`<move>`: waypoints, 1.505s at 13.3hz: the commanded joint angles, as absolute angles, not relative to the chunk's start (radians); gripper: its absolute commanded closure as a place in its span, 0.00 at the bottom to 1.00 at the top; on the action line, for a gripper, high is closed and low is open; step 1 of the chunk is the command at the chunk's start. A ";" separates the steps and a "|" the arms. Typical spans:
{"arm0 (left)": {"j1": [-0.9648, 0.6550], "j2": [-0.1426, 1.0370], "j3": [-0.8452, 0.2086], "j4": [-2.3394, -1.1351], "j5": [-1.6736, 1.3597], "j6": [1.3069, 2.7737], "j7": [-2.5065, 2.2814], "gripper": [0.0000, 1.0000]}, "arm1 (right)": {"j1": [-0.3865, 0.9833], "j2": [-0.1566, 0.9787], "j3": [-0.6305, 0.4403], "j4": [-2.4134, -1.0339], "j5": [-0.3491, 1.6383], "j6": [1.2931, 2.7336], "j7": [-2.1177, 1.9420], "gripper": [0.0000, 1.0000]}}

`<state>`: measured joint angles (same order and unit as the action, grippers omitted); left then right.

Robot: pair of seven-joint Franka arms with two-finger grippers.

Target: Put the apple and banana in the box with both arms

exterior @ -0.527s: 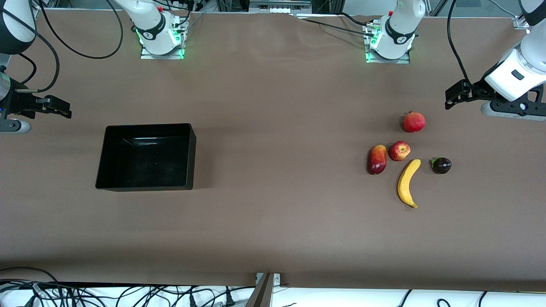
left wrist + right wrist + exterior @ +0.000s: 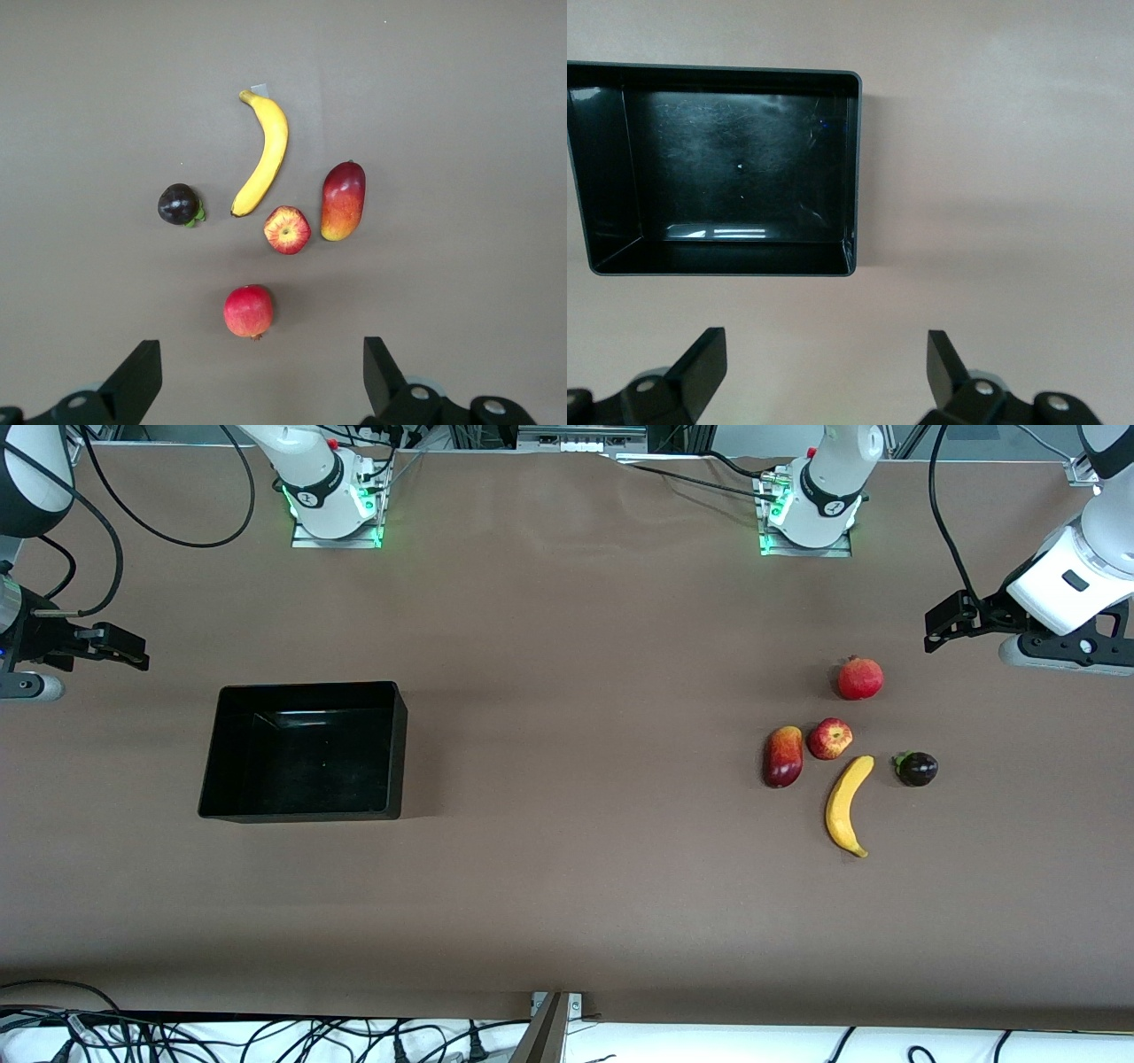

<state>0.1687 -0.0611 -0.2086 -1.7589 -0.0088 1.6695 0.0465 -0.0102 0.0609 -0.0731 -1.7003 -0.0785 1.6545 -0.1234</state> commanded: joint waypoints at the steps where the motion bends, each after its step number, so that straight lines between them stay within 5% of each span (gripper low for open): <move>1: 0.163 -0.058 -0.204 -1.743 0.012 1.660 0.054 0.00 | -0.026 0.057 -0.072 -1.697 -0.061 1.565 -0.135 0.00; 5: 0.163 -0.058 -0.204 -1.743 0.012 1.660 0.054 0.00 | -0.058 0.214 -0.081 -1.664 -0.011 1.623 -0.179 0.00; 12: 0.164 -0.057 -0.204 -1.743 0.012 1.660 0.054 0.00 | -0.074 0.411 -0.083 -1.902 0.017 2.165 -0.181 0.00; 13: 0.164 -0.057 -0.204 -1.743 0.012 1.660 0.054 0.00 | -0.074 0.420 -0.083 -1.945 0.017 2.234 -0.181 0.18; 14: 0.164 -0.057 -0.204 -1.743 0.012 1.660 0.054 0.00 | -0.074 0.423 -0.083 -1.963 0.012 2.252 -0.184 0.82; 15: 0.164 -0.057 -0.204 -1.743 0.012 1.660 0.054 0.00 | -0.074 0.425 -0.083 -1.967 0.012 2.229 -0.183 1.00; 20: 0.164 -0.052 -0.204 -1.743 0.012 1.660 0.055 0.00 | -0.074 0.440 -0.083 -1.962 0.012 2.189 -0.184 1.00</move>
<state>0.1692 -0.0602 -0.2078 -1.7588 -0.0088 1.6695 0.0465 -0.0643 0.4642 -0.0885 -1.9430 -0.0018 2.2055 -0.1614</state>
